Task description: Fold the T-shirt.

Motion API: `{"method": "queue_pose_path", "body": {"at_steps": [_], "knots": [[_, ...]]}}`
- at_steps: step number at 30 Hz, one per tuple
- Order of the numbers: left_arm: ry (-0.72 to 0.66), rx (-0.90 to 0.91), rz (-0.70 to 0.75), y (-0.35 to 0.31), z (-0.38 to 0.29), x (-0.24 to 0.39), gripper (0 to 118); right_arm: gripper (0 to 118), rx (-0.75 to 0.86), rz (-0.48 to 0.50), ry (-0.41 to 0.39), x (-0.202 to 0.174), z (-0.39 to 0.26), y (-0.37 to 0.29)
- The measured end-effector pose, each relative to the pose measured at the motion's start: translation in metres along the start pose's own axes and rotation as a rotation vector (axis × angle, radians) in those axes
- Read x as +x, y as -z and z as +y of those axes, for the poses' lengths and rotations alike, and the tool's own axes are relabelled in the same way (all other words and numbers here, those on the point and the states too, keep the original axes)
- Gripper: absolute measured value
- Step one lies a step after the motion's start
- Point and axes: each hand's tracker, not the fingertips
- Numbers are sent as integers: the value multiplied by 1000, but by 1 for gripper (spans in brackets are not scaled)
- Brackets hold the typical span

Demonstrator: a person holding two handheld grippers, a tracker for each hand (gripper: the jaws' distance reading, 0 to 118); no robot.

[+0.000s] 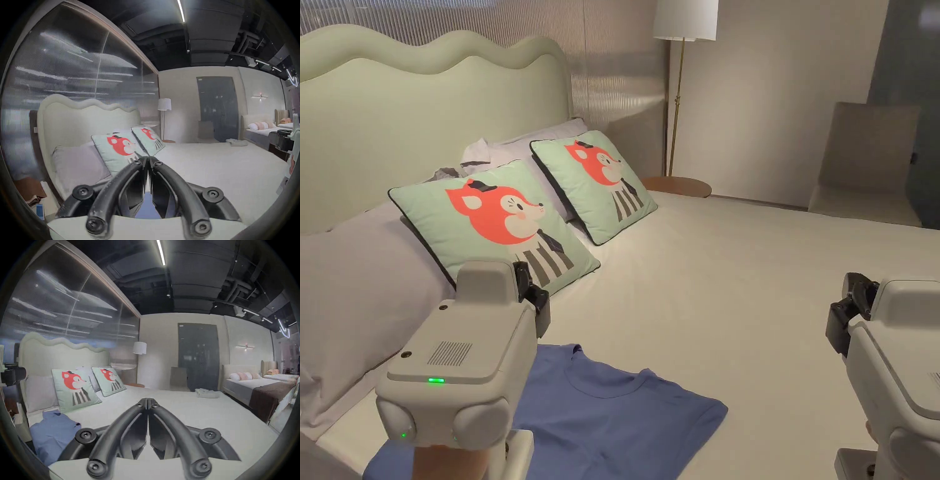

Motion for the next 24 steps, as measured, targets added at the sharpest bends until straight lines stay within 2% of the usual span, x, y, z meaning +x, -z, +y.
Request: {"method": "queue_pose_path", "body": {"at_steps": [5,10,11,15,16,21,22,23,24], "knots": [[-10,-136,-10,24,-29,-1,0,1,-46,16,-13,-7,-16,17],[-44,-423,-45,67,-74,4,3,1,-120,23,-27,-9,-38,36],[-46,-488,-53,76,-83,5,11,1,-133,22,-31,-10,-42,38],[-73,-719,-74,106,-126,13,103,1,-185,20,-34,-10,-60,50],[-78,-767,-71,111,-137,15,110,1,-198,18,-35,-9,-64,53],[-73,-904,-70,125,-180,26,109,1,-241,11,-38,-4,-81,62],[-66,-932,-69,128,-188,28,106,1,-248,8,-38,-3,-84,64],[-59,-953,-67,128,-194,30,97,1,-253,5,-38,-3,-85,63],[-55,-961,-66,129,-199,31,78,1,-259,2,-38,-1,-86,64]]}}
